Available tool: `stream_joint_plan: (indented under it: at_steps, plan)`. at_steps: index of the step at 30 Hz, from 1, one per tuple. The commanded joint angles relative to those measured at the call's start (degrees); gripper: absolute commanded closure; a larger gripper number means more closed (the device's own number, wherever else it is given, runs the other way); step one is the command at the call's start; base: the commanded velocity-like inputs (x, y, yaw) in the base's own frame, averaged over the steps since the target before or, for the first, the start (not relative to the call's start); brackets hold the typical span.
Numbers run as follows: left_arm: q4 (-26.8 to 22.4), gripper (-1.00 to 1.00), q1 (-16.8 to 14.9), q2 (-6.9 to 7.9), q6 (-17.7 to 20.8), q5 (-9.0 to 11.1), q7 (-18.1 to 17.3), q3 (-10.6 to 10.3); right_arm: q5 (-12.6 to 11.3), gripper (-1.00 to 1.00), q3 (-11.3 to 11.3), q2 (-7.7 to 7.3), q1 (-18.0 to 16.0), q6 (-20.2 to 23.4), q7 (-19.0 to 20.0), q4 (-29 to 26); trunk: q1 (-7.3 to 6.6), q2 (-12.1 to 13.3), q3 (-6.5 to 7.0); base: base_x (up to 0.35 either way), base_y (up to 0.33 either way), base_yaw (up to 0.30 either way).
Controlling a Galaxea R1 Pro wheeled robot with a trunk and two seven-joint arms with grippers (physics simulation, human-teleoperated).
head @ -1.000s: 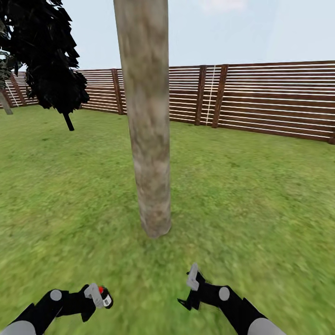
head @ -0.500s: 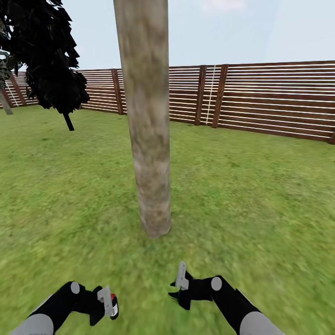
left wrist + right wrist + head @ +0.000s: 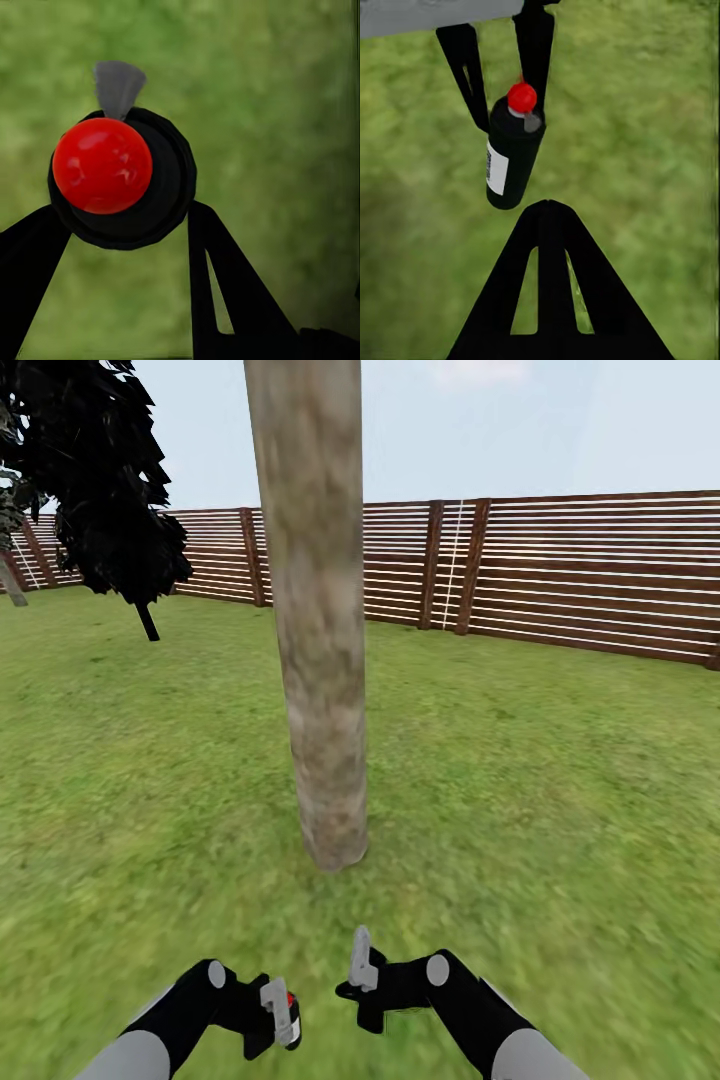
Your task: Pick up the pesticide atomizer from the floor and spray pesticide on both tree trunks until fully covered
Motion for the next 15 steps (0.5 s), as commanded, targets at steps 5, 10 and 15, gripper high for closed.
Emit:
stream_joint_plan:
  at_steps: [5,10,15]
  plan:
    - [-0.05,1.00,-0.06,-1.31,-0.41,-0.48,-0.31,-2.34,0.59,1.00,-0.04,0.15,-0.02,-0.34,0.01,-1.03,-0.01,-0.02,-0.05,0.000,0.000,0.000]
    - [-0.01,1.00,-0.71,-2.03,-0.78,0.10,-3.44,-2.56,0.59,1.00,-0.04,0.14,-0.02,-0.34,0.01,-1.00,-0.01,-0.02,-0.05,0.000,0.000,0.000]
    - [-0.74,1.00,-0.82,-1.61,-1.28,3.02,-6.07,-2.37,0.67,1.00,-0.04,0.05,-0.02,-0.34,0.01,-0.91,-0.01,-0.02,-0.05,0.000,0.000,0.000]
